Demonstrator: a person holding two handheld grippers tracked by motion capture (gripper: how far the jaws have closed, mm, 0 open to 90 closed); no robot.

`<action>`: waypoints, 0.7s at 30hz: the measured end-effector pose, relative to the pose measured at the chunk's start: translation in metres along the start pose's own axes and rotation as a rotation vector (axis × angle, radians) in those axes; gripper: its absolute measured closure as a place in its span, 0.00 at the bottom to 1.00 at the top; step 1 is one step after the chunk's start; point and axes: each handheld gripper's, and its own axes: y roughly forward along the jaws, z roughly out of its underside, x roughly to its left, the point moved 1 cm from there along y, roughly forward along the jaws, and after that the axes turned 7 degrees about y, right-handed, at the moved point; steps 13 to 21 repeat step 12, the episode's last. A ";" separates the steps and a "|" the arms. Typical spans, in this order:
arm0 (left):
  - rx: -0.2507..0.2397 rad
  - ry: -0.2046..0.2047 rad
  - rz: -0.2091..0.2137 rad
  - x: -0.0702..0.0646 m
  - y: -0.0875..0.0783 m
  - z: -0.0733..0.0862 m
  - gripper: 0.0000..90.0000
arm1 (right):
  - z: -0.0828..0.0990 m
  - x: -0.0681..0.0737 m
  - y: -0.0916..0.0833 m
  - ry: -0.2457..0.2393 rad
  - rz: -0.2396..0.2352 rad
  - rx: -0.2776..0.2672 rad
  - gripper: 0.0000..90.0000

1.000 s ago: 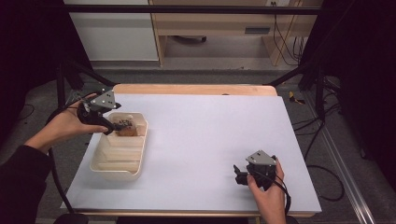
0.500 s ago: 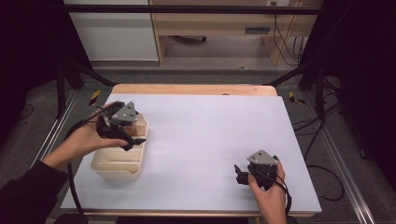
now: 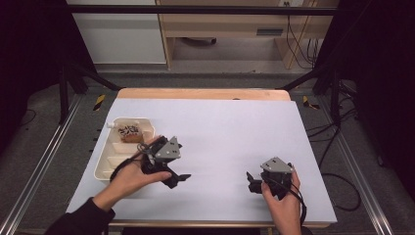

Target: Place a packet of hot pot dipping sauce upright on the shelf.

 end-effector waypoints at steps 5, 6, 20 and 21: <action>-0.021 -0.038 -0.033 -0.027 0.033 0.005 0.05 | 0.001 -0.001 0.000 -0.002 -0.006 0.002 0.07; -0.021 -0.038 -0.033 -0.027 0.033 0.005 0.05 | 0.001 -0.002 0.000 -0.003 -0.005 0.002 0.07; -0.031 -0.038 -0.065 -0.048 0.051 0.018 0.07 | 0.002 -0.002 0.002 -0.001 -0.006 0.007 0.07; -0.031 -0.038 -0.065 -0.048 0.051 0.018 0.07 | 0.002 -0.002 0.002 -0.001 -0.006 0.007 0.07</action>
